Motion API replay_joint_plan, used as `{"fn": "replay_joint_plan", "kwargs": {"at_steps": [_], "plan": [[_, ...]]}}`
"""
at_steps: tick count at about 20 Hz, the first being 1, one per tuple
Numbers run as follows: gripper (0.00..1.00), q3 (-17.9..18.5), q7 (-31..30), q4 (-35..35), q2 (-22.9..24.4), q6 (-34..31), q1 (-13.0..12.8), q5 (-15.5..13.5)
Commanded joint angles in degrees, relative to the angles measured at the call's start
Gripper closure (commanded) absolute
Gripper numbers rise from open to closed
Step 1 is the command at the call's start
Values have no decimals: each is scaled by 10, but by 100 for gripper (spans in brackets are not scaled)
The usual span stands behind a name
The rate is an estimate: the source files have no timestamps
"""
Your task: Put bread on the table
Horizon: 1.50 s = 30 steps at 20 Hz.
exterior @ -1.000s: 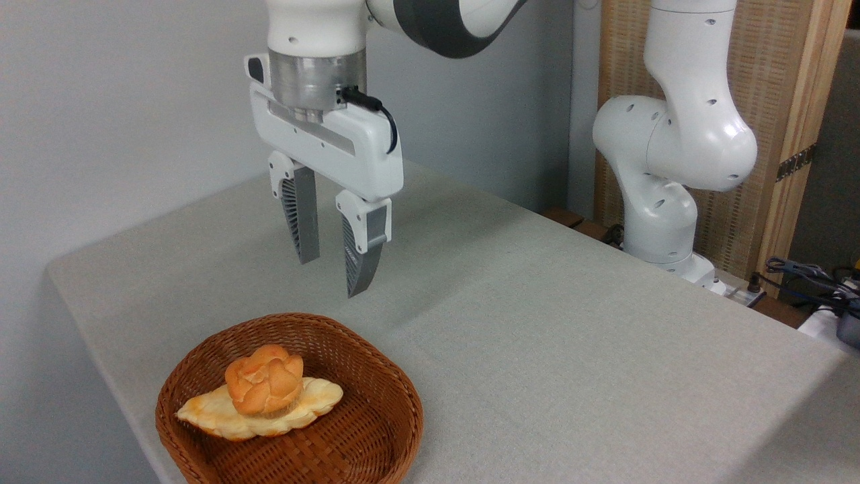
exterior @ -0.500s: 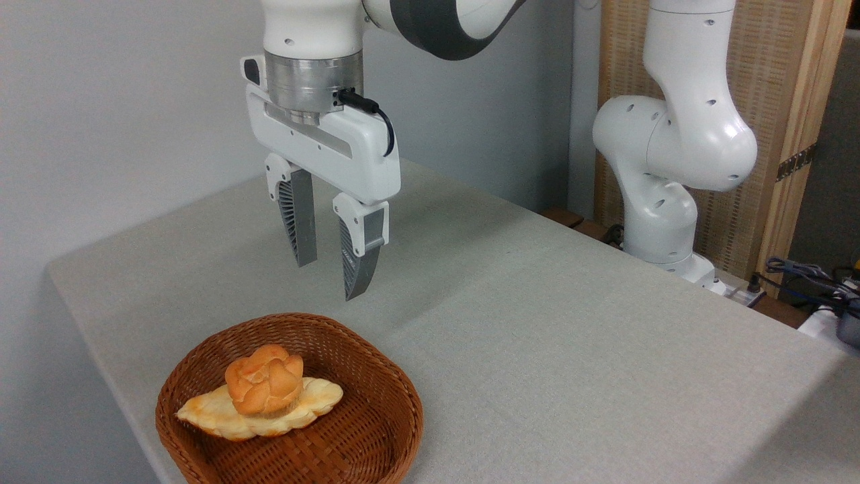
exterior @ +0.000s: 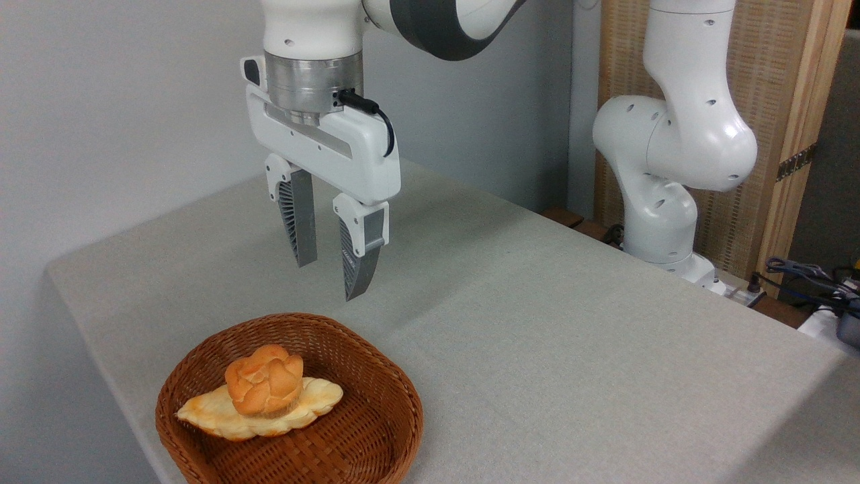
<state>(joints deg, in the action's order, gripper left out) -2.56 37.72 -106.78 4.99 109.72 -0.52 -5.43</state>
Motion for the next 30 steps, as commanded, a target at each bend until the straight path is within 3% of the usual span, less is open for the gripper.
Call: {"fn": "replay_joint_plan", "kwargs": {"at_steps": [1,16,26,30], "plan": [[0,1,-5,11,-5,-8,1,-12],[0,0,-6,11,-5,5,2,-12],[0,2,-4,9,-73,174,3,-17],[0,1,0,9,-99,200,3,-15]]}}
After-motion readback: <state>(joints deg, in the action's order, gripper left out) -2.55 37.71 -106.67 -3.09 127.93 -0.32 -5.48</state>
